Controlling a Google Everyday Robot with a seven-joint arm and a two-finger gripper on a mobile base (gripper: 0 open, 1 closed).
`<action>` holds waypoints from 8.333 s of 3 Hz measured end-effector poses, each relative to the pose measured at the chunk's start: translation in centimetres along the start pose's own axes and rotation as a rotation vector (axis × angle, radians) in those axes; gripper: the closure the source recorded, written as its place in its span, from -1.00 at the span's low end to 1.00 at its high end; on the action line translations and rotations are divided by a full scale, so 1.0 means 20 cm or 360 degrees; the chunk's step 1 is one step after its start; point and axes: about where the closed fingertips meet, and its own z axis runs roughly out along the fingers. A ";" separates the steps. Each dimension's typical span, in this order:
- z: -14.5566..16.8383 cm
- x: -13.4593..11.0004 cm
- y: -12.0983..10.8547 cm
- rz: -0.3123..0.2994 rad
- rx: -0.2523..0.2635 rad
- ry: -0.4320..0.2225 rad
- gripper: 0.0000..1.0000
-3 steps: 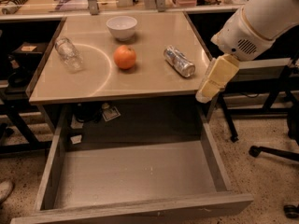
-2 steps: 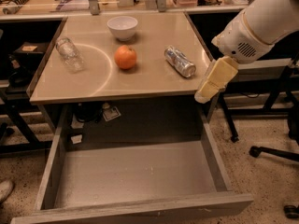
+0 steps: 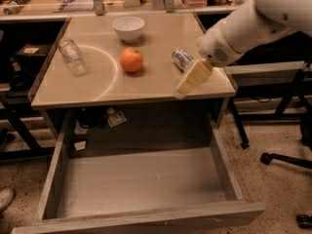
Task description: Place orange into top drawer
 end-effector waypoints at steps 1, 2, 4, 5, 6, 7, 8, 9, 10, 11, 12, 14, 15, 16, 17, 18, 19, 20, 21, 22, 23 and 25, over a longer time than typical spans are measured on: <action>0.16 -0.12 -0.07 -0.0004 -0.0044 -0.0058 -1.00; 0.17 -0.13 -0.07 -0.0007 -0.0049 -0.0061 -1.00; 0.38 -0.23 -0.17 -0.0059 -0.0048 -0.0172 -1.00; 0.52 -0.30 -0.26 -0.0065 -0.0075 -0.0233 -1.00; 0.65 -0.37 -0.32 -0.0063 -0.0117 -0.0291 -1.00; 0.66 -0.37 -0.33 -0.0061 -0.0115 -0.0296 -1.00; 0.71 -0.37 -0.33 -0.0053 -0.0125 -0.0327 -1.00; 0.82 -0.41 -0.34 -0.0055 -0.0166 -0.0376 -1.00; 0.92 -0.45 -0.35 -0.0069 -0.0214 -0.0397 -1.00; 0.98 -0.48 -0.37 -0.0080 -0.0248 -0.0402 -1.00; 0.98 -0.48 -0.37 -0.0080 -0.0249 -0.0402 -0.62; 0.98 -0.48 -0.37 -0.0080 -0.0249 -0.0402 0.31; 0.98 -0.48 -0.37 -0.0081 -0.0249 -0.0402 0.77; 0.91 -0.55 -0.36 -0.0182 -0.0198 -0.0360 1.00; 0.74 -0.58 -0.33 -0.0249 -0.0083 -0.0286 1.00; 0.57 -0.55 -0.23 -0.0227 0.0013 -0.0255 1.00; 0.50 -0.35 -0.04 -0.0120 0.0047 -0.0233 1.00; 0.50 -0.35 -0.04 -0.0121 0.0050 -0.0234 1.00; 0.40 -0.28 0.07 -0.0063 0.0074 -0.0177 1.00; 0.24 -0.16 0.30 0.0082 0.0130 -0.0096 1.00; 0.19 -0.05 0.55 0.0214 0.0119 -0.0007 1.00; 0.22 -0.01 0.61 0.0237 0.0103 0.0011 1.00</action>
Offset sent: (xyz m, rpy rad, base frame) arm 0.0236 0.0244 -0.0061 0.0320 0.0044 0.0205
